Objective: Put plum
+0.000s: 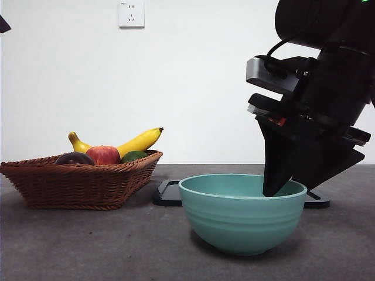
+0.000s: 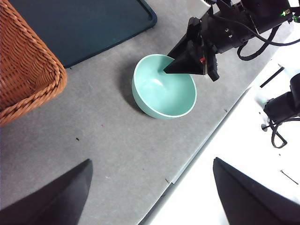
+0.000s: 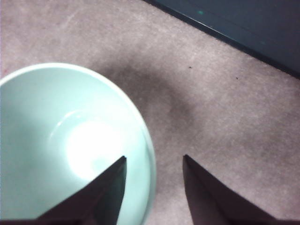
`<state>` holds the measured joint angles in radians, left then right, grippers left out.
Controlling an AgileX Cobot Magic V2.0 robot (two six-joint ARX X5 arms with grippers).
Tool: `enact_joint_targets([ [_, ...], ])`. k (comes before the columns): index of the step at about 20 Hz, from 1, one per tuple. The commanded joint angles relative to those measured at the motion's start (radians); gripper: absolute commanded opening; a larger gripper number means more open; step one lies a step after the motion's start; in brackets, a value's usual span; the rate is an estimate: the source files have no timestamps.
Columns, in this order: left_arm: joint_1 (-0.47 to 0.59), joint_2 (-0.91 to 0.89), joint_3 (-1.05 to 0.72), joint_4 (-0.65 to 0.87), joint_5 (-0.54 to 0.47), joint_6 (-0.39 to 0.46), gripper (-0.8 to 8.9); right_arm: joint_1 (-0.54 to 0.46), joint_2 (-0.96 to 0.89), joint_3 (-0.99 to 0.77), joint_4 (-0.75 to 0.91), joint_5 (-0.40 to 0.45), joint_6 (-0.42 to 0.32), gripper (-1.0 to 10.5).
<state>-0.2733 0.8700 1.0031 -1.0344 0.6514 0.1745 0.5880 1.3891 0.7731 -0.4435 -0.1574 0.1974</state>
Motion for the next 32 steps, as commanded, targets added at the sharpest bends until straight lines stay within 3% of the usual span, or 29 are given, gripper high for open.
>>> enact_joint_targets([
  [1, -0.004, 0.005, 0.021, 0.003, 0.003, 0.016, 4.02, 0.005, -0.006, 0.007, 0.002, 0.002, 0.013, 2.0],
  [10, -0.004, 0.005, 0.021, 0.005, 0.003, 0.016, 4.02, -0.009, -0.244, 0.146, -0.144, 0.026, -0.013, 2.0],
  [22, -0.004, 0.005, 0.021, 0.002, 0.003, 0.015, 4.02, -0.008, -0.476, 0.241, -0.471, -0.185, -0.089, 2.0],
  [25, -0.004, 0.005, 0.021, 0.002, 0.003, 0.015, 4.02, -0.008, -0.502, 0.24, -0.556, -0.187, -0.127, 2.0],
  [32, -0.004, 0.005, 0.021, 0.002, 0.003, 0.015, 4.02, -0.008, -0.507, 0.24, -0.541, -0.186, -0.131, 2.0],
])
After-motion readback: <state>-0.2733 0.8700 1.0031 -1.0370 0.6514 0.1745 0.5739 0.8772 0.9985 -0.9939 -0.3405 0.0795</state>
